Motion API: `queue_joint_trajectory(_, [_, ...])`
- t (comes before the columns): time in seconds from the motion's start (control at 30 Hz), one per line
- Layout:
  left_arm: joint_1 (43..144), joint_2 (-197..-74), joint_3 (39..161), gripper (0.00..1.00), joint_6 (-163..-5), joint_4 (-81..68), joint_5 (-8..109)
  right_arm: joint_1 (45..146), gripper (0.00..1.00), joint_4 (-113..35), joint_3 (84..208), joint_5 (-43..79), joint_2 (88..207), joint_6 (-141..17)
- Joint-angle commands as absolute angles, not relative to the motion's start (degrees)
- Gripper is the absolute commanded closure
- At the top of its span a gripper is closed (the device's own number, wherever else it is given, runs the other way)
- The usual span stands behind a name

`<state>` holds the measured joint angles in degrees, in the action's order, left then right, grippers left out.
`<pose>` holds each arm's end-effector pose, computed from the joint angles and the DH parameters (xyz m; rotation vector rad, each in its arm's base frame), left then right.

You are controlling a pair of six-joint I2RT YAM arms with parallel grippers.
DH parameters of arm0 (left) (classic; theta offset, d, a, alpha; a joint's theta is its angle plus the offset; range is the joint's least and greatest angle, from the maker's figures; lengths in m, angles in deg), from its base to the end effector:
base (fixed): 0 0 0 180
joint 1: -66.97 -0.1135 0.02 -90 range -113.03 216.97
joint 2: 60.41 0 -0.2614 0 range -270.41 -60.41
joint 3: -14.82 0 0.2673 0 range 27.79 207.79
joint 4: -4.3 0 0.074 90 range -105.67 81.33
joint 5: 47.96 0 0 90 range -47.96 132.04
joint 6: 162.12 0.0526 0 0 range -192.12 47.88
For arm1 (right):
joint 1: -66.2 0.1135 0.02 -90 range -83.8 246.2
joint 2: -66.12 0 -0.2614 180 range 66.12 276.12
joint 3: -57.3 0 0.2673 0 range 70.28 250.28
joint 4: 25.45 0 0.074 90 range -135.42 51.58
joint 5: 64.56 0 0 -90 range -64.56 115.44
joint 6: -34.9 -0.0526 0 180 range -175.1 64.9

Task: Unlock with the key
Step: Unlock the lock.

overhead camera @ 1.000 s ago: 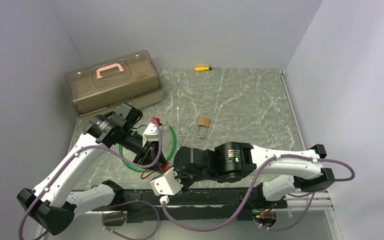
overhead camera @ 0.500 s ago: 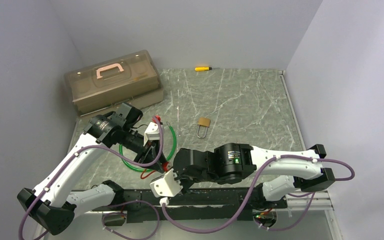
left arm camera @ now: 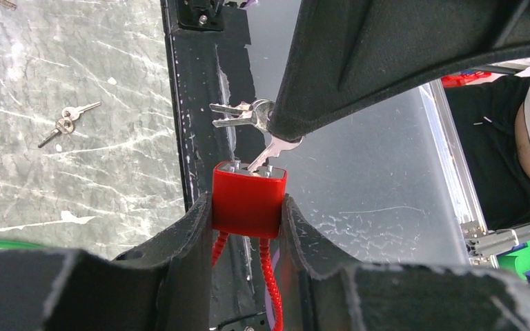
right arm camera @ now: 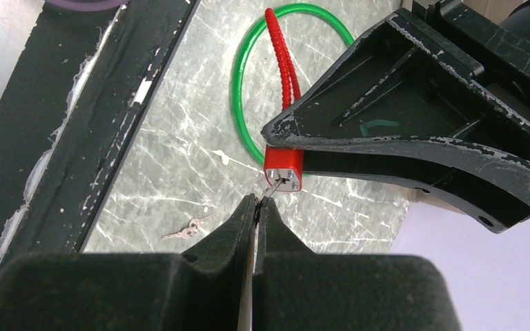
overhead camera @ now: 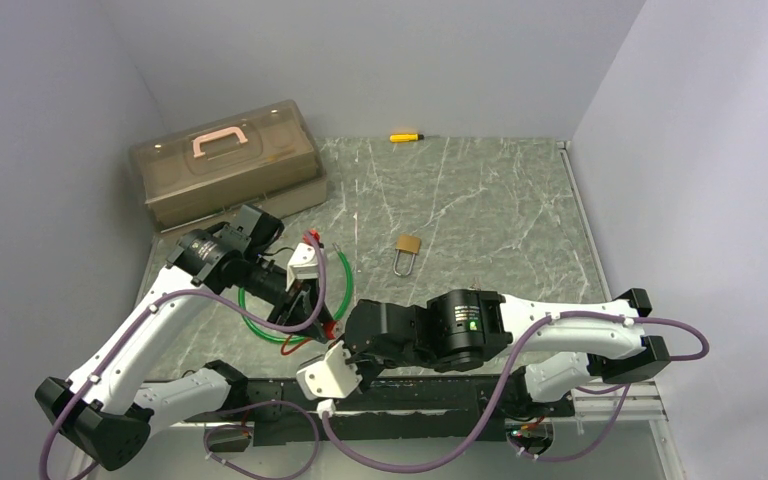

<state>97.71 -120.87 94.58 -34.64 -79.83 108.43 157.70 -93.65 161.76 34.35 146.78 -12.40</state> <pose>0.1334 -0.1354 0.3432 1.5452 1.6911 -1.4507 0.0000 0.3123 0.3912 -2.1306 0.9834 0.2409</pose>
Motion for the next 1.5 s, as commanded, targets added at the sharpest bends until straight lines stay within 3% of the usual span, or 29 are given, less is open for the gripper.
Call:
queue_joint_trajectory(0.0, [97.1,-119.0,96.2,1.0,-27.5,-82.6,116.1,158.0,1.0,-90.4,160.4,34.4,145.4,-12.6])
queue_joint_trajectory(0.87, [96.9,-119.6,97.8,1.0,-16.7,-90.8,119.2,156.9,1.0,-85.5,158.2,32.6,143.2,-10.3])
queue_joint_trajectory(1.47, [97.2,-119.6,96.7,1.0,-17.4,-89.8,118.0,156.1,1.0,-79.6,157.2,33.0,142.1,-8.7])
